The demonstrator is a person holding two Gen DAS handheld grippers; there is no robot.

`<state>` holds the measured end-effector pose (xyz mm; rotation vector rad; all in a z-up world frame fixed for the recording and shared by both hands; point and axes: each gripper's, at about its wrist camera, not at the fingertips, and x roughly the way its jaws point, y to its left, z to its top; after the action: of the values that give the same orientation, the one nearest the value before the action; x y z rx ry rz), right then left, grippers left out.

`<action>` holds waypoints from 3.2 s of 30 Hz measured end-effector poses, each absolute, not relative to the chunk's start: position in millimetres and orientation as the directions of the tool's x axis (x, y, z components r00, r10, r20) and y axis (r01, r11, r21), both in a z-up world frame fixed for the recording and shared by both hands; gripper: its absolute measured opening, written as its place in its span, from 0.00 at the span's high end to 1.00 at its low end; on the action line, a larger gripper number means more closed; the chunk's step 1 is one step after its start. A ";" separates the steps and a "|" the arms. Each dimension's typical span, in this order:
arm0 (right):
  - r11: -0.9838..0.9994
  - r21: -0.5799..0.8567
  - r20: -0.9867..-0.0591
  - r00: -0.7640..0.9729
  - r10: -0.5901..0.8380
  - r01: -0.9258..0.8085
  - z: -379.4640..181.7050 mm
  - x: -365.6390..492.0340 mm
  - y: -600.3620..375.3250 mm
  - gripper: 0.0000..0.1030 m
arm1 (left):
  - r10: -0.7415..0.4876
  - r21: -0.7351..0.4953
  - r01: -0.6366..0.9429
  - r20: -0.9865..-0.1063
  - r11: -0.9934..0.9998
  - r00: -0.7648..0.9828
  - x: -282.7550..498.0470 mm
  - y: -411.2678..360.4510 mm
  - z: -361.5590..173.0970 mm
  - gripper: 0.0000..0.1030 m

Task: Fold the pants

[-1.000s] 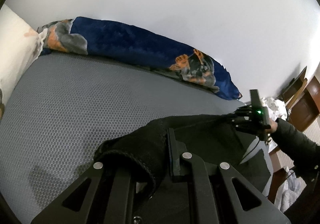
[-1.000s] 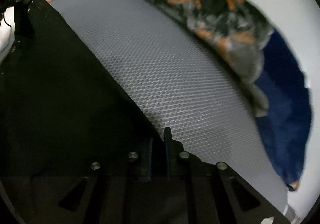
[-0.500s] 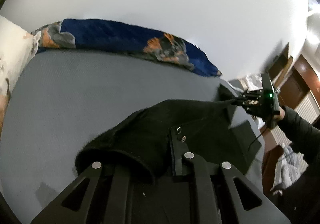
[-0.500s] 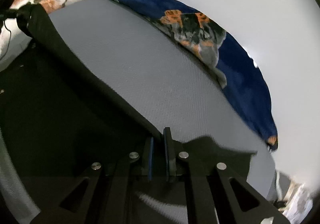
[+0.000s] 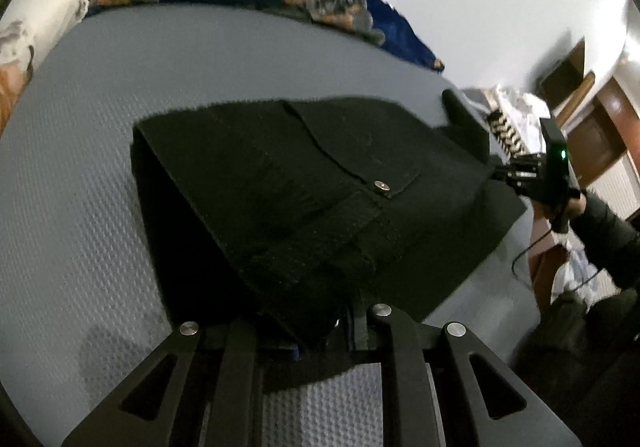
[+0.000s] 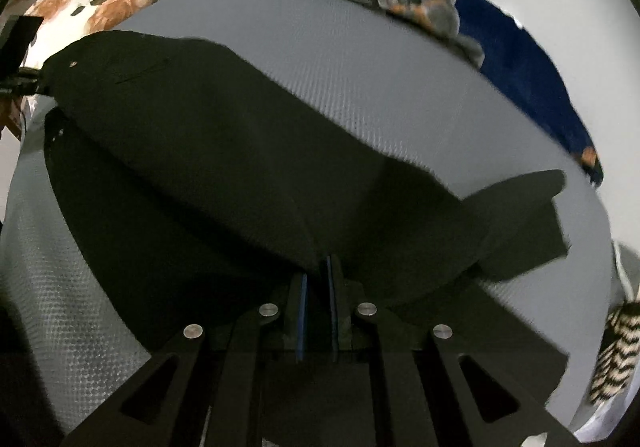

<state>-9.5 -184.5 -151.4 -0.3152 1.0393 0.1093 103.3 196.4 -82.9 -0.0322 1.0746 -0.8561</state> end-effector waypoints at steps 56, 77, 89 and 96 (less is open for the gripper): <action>0.962 -0.237 -0.807 0.579 -0.118 -0.133 -140.8 -49.9 -151.1 0.95 | -0.569 -0.596 0.051 -0.734 0.801 0.371 122.8 220.0 -61.5 0.83; 0.973 -0.131 -0.915 0.401 -0.046 -0.187 -194.3 -69.1 -131.9 0.94 | -0.341 -0.272 0.245 -0.886 0.931 0.314 112.2 217.0 -100.7 0.81; 0.989 -0.041 -0.911 0.411 0.022 -0.144 -198.6 -61.1 -143.6 0.90 | -0.174 -0.036 0.304 -0.882 0.952 0.438 86.0 227.1 -57.8 0.53; 0.994 0.025 -0.905 0.421 0.067 -0.105 -194.6 -57.7 -154.3 0.89 | -0.361 -0.053 0.563 -0.816 0.825 0.451 51.7 138.6 -27.3 0.50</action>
<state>-57.7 -154.3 -194.6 -0.0375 1.1314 0.1081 51.7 138.6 -27.3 0.2387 0.9428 -0.5772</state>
